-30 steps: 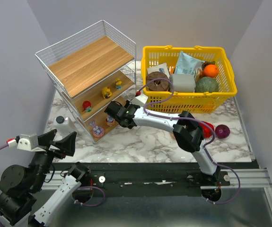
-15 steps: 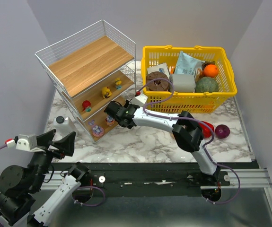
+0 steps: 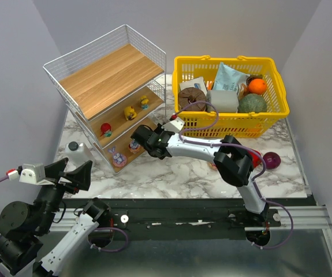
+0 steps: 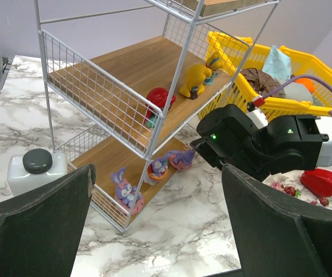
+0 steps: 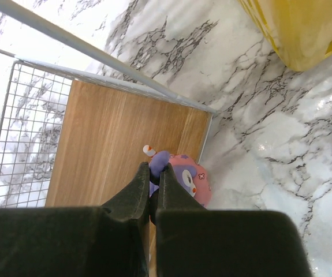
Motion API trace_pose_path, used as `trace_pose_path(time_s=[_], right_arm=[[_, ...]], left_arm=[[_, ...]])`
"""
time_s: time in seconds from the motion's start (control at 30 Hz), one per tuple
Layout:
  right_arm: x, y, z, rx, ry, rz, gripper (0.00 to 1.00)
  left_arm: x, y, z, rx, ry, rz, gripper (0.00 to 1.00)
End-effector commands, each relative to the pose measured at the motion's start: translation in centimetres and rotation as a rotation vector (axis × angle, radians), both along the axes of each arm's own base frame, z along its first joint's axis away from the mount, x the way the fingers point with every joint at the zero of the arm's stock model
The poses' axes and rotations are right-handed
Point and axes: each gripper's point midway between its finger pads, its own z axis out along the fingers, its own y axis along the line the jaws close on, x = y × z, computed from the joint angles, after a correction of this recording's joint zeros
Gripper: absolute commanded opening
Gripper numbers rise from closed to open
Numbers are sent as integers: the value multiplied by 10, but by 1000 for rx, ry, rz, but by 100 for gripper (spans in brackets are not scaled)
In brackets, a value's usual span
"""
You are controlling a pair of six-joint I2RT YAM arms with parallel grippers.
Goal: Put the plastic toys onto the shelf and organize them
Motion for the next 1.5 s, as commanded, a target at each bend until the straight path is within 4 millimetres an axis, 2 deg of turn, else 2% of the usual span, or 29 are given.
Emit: trace_pose_path(time_s=[0.0, 0.2, 0.63, 0.97, 1.47], right_arm=[[8, -12, 0, 63, -35, -67, 1], [7, -13, 3, 82, -46, -70, 1], [-2, -18, 27, 134, -97, -69, 1], [0, -5, 39, 152, -122, -28, 1], [9, 17, 18, 118, -97, 2, 3]], left_arm=[[-1, 5, 2, -8, -12, 15, 99], [0, 4, 1, -6, -9, 13, 99], [-1, 5, 0, -8, -9, 16, 99], [-1, 6, 2, -14, -12, 14, 99], [-2, 10, 2, -7, -11, 24, 99]])
